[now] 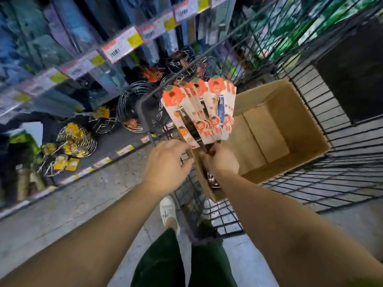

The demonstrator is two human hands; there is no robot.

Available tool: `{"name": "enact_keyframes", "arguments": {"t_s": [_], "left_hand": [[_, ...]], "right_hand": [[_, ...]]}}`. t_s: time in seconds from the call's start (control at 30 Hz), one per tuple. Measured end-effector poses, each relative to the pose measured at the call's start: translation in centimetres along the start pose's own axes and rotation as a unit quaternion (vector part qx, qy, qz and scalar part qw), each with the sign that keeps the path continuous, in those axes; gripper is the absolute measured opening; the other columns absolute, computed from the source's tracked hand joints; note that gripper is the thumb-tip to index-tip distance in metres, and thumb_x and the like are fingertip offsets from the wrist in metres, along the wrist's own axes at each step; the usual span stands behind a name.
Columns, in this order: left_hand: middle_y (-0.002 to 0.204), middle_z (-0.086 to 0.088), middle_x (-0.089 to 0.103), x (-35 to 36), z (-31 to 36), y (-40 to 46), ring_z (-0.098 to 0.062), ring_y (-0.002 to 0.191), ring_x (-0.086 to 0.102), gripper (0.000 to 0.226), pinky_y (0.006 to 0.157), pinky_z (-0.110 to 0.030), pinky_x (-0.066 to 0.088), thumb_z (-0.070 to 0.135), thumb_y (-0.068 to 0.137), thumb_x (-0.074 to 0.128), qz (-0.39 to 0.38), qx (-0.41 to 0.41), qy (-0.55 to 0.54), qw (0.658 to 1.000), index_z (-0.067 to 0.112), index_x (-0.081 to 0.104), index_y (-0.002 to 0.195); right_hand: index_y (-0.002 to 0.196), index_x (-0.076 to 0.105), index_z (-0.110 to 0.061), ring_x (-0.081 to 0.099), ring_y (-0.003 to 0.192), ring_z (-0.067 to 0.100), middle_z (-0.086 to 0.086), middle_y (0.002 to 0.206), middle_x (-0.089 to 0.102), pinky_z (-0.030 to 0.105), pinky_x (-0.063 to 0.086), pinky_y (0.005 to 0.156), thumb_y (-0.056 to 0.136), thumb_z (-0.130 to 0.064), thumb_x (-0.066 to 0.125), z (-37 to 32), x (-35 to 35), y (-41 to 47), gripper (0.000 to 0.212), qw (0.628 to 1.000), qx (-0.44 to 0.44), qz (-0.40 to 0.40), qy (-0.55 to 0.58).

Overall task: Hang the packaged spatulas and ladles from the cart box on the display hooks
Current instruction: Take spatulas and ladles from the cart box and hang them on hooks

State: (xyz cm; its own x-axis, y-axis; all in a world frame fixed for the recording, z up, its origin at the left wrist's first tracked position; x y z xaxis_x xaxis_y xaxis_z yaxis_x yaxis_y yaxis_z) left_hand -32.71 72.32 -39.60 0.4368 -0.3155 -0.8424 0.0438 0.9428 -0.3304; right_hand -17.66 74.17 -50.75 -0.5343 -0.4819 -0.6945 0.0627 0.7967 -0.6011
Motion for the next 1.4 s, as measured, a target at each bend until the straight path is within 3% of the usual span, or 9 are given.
{"name": "enact_keyframes", "arguments": {"t_s": [0.33,0.43,0.63,0.83,1.03,1.1,1.17,1.27,1.4], "left_hand": [[0.120,0.003,0.061,0.8,0.4,1.5,-0.023,0.114,0.051,0.035,0.099,-0.037,0.038,0.036,0.086,0.061,-0.012,-0.006,-0.007,1.000,0.026,0.061,0.120],[0.123,0.000,0.059,0.8,0.9,1.9,-0.024,0.117,0.049,0.037,0.101,-0.036,0.038,0.035,0.087,0.060,-0.035,-0.010,-0.017,0.999,0.024,0.060,0.123],[0.120,-0.003,0.060,2.4,1.6,2.5,-0.024,0.112,0.054,0.040,0.095,-0.035,0.044,0.039,0.085,0.063,-0.084,-0.003,-0.039,0.996,0.022,0.061,0.122],[0.103,-0.009,0.069,3.5,1.2,3.1,-0.029,0.096,0.064,0.013,0.088,-0.045,0.052,0.018,0.091,0.059,-0.042,-0.115,-0.340,0.932,0.025,0.064,0.100],[0.085,0.006,0.060,2.8,0.8,3.2,-0.009,0.080,0.056,0.015,0.068,-0.012,0.042,0.009,0.097,0.047,-0.011,-0.089,-0.357,0.930,0.020,0.057,0.096],[0.088,0.003,0.061,3.0,0.3,3.1,-0.011,0.080,0.056,0.016,0.066,-0.012,0.040,0.010,0.097,0.045,0.004,-0.095,-0.347,0.933,0.016,0.059,0.103],[0.089,0.000,0.061,2.8,0.1,3.2,-0.013,0.079,0.055,0.017,0.062,-0.010,0.038,0.011,0.098,0.044,0.026,-0.099,-0.339,0.935,0.014,0.059,0.106],[0.093,-0.008,0.064,2.1,-0.1,3.4,-0.019,0.082,0.056,0.017,0.058,-0.006,0.036,0.011,0.098,0.044,0.041,-0.099,-0.323,0.940,0.013,0.058,0.106],[0.096,-0.001,0.064,2.3,-0.3,3.4,-0.015,0.088,0.058,0.018,0.073,-0.018,0.043,0.008,0.096,0.047,0.039,-0.101,-0.321,0.941,0.019,0.056,0.108]], "right_hand": [[0.090,0.060,-0.021,0.061,0.084,0.023,0.000,0.088,0.065,0.025,0.042,0.068,0.088,-0.017,0.066,0.9,-2.7,0.4,0.007,0.995,-0.080,-0.013,0.060],[0.105,0.070,-0.022,0.061,0.083,0.012,-0.005,0.095,0.070,0.024,0.046,0.072,0.089,-0.015,0.065,0.8,-4.3,0.0,0.019,0.992,-0.090,-0.013,0.082],[0.088,0.070,-0.021,0.065,0.079,0.006,-0.011,0.084,0.069,0.020,0.053,0.070,0.085,-0.018,0.072,-1.0,-8.7,-1.8,0.005,0.969,-0.092,0.000,0.228],[0.087,0.073,-0.015,0.066,0.071,-0.001,-0.011,0.078,0.072,0.016,0.053,0.070,0.080,-0.001,0.073,-6.5,-10.1,-2.2,0.016,0.913,-0.175,-0.022,0.367],[0.106,0.069,0.000,0.068,0.077,0.006,0.004,0.091,0.072,0.020,0.056,0.073,0.085,0.004,0.066,-6.8,-8.7,-1.3,0.022,0.888,-0.146,-0.069,0.430],[0.099,0.072,-0.006,0.067,0.076,0.006,0.002,0.088,0.071,0.020,0.055,0.073,0.085,0.000,0.067,-6.0,-8.0,-0.8,0.016,0.884,-0.127,-0.066,0.445],[0.088,0.072,-0.022,0.067,0.081,0.010,-0.002,0.087,0.072,0.028,0.056,0.079,0.086,-0.007,0.068,-4.1,-6.6,0.2,0.015,0.898,-0.084,-0.044,0.429],[0.098,0.070,-0.022,0.065,0.088,0.013,-0.003,0.101,0.072,0.030,0.054,0.082,0.088,-0.018,0.067,0.4,-4.2,1.4,0.012,0.973,0.019,-0.014,0.231],[0.100,0.058,-0.019,0.063,0.084,0.018,-0.001,0.093,0.065,0.036,0.055,0.080,0.084,-0.025,0.070,2.9,0.1,1.6,0.021,0.992,0.047,-0.108,0.053]]}}
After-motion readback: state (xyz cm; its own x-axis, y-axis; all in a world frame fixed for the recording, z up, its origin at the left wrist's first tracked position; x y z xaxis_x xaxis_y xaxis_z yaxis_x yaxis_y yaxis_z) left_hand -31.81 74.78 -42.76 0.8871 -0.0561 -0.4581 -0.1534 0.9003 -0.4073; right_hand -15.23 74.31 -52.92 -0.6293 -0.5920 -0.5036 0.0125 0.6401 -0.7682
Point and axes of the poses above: each hand's wrist, its own y-axis towards the middle knuckle, its own x-axis out of the palm, z = x × y, the point moved 8 cm from there along y, towards the middle knuckle
